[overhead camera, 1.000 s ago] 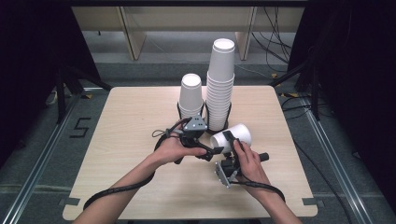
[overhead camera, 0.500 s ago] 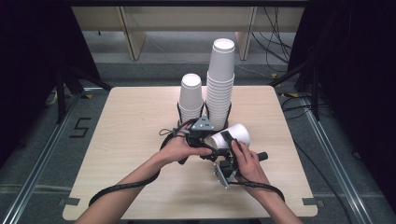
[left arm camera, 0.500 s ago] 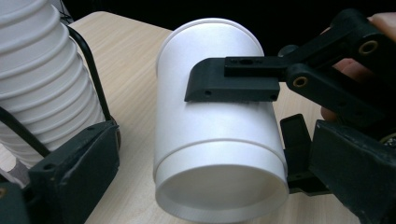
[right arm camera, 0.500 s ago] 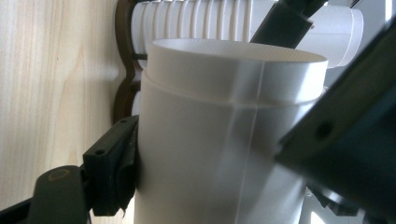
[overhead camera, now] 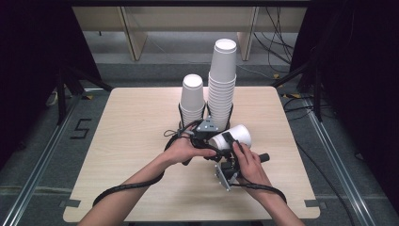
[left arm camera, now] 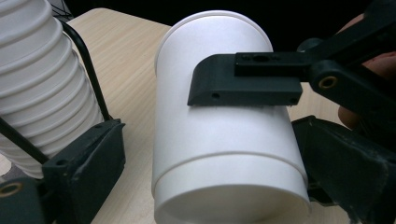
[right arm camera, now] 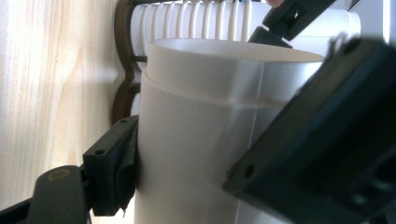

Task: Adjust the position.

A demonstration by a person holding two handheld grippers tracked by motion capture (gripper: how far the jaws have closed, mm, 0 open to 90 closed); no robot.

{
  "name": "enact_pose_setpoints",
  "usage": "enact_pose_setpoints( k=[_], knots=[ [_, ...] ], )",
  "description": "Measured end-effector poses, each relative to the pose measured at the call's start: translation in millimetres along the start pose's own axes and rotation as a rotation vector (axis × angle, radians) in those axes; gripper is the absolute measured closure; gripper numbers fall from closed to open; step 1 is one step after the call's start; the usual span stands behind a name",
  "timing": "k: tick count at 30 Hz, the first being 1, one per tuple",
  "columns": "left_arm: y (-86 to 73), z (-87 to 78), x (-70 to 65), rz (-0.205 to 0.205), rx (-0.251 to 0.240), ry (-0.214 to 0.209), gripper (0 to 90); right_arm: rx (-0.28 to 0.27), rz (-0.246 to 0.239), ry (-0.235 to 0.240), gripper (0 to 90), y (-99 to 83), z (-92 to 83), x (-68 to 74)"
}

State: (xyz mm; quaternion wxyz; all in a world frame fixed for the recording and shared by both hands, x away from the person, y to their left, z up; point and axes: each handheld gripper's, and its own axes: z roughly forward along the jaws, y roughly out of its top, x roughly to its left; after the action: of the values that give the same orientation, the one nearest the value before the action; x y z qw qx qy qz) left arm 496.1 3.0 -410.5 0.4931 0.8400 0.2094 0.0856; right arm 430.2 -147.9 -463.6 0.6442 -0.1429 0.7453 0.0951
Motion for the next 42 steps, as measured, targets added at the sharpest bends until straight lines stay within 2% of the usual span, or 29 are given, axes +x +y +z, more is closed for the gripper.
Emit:
enact_pose_setpoints(
  k=[7, 15, 23, 36, 42],
  knots=[
    [0.4, 3.3, -1.8, 0.024, 0.014, 0.002, 8.2, 0.004, 0.001, -0.008, 21.2, 0.0, 0.1, -2.0],
    [0.6, 5.6, -1.4, 0.016, 0.009, 0.003, 13.9, 0.007, -0.011, -0.014, 21.2, 0.3, -0.4, -3.7],
    [1.1, 6.2, -1.6, 0.027, 0.015, -0.003, 17.9, -0.005, -0.014, -0.019, 21.2, 1.7, 0.2, -4.4],
    [0.9, 2.9, -1.9, 0.041, -0.023, 0.01, 19.8, -0.006, -0.02, -0.027, 20.0, 1.4, 0.8, -8.0],
    [-0.8, 1.7, -1.9, 0.041, -0.028, 0.012, 20.7, -0.012, -0.011, -0.01, 18.8, 1.7, 1.7, -9.8]
  ],
)
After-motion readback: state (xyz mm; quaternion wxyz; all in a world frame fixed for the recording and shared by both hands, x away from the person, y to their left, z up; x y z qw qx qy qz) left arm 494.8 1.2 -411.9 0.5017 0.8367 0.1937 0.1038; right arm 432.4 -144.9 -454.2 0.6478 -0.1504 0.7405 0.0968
